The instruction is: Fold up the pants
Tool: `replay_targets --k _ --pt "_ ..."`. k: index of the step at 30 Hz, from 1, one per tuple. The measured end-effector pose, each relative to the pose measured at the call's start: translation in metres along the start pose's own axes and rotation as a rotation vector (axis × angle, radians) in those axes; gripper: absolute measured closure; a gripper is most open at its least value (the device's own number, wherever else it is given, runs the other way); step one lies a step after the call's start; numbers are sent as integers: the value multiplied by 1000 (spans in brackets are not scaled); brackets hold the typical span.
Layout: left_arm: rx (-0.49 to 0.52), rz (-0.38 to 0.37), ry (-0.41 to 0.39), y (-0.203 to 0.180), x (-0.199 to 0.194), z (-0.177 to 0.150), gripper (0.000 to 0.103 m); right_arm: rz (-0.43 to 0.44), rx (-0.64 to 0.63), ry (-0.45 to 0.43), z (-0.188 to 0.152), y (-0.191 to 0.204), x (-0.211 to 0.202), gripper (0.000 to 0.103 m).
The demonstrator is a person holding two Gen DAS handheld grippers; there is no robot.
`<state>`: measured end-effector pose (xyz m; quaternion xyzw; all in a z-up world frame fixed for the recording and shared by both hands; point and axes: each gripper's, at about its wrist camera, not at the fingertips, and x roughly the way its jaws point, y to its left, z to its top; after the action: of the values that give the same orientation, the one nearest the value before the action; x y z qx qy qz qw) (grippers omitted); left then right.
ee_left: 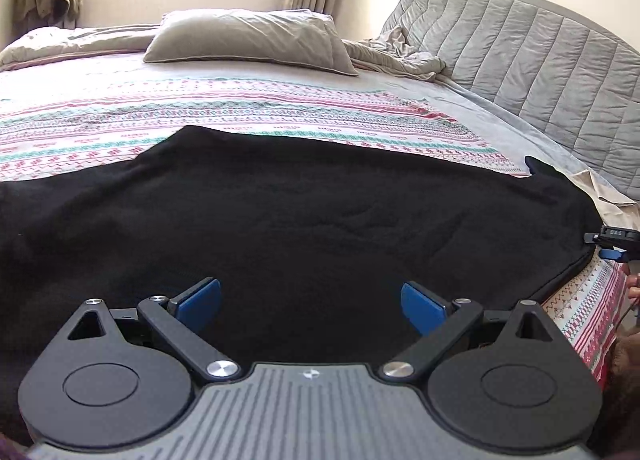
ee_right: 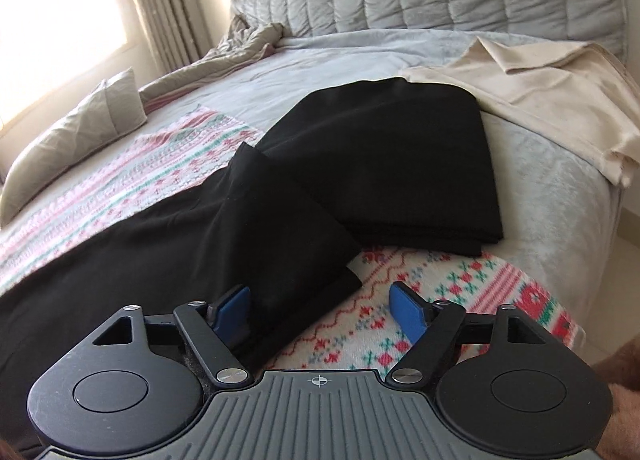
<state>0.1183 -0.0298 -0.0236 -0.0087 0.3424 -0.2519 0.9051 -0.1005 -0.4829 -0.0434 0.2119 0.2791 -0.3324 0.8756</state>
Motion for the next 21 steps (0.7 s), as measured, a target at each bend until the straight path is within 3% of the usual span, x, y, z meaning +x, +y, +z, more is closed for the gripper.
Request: replay_targets --k 2,7,15,21 --pt "-1 -5 5 -2 2 0 0 -16 -45 -5 0 6 5 46" --pt "-1 1 11 -5 5 -1 0 58 -42 -7 2 13 4 89" --pt "-87 -45 20 -2 14 5 0 122 -140 -156 12 62 -29 92" --pt "-186 -114 6 0 19 10 4 191 -377 -166 0 145 -33 92"
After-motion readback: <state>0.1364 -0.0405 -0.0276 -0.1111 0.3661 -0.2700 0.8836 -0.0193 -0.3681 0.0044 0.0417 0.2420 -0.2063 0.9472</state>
